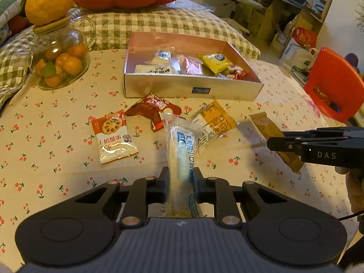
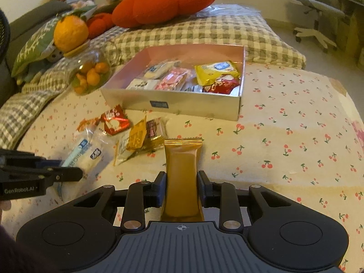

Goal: Organize snacks
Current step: 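Carry the bread bag and gold bar over the silver box with both tools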

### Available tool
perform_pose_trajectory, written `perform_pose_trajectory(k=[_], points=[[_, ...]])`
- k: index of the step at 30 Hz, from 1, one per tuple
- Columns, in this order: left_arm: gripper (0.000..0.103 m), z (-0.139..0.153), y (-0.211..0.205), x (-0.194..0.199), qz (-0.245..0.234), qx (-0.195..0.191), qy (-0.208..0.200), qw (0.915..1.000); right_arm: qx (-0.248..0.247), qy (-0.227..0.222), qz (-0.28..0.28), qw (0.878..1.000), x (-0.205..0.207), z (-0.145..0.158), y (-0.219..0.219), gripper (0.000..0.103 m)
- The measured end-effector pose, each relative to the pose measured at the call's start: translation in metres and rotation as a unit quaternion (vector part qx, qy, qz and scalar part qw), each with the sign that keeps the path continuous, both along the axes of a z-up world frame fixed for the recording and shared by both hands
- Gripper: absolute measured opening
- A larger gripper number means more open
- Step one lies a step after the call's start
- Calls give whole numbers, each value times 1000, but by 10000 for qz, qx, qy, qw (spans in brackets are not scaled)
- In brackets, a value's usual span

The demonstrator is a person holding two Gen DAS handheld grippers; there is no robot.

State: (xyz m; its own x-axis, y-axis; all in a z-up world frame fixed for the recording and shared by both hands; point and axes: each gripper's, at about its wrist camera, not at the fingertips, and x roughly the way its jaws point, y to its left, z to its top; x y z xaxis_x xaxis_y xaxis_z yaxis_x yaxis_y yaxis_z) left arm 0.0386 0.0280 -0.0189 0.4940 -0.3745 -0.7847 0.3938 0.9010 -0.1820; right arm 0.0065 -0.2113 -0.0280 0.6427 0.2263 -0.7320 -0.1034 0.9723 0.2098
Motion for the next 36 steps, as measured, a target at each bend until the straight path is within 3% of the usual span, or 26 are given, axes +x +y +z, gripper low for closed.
perform_pose_trajectory(k=[13, 24, 36], points=[[18, 25, -2, 20, 369, -325, -148, 9987, 589, -119, -365, 9975, 23, 31, -3, 27], [18, 33, -9, 56, 861, -476, -166, 9950, 1083, -159, -788, 9909, 59, 39, -9, 27], [18, 27, -32, 120, 1023, 43, -482, 9936, 1696, -67, -1086, 9795, 114, 27, -29, 28]])
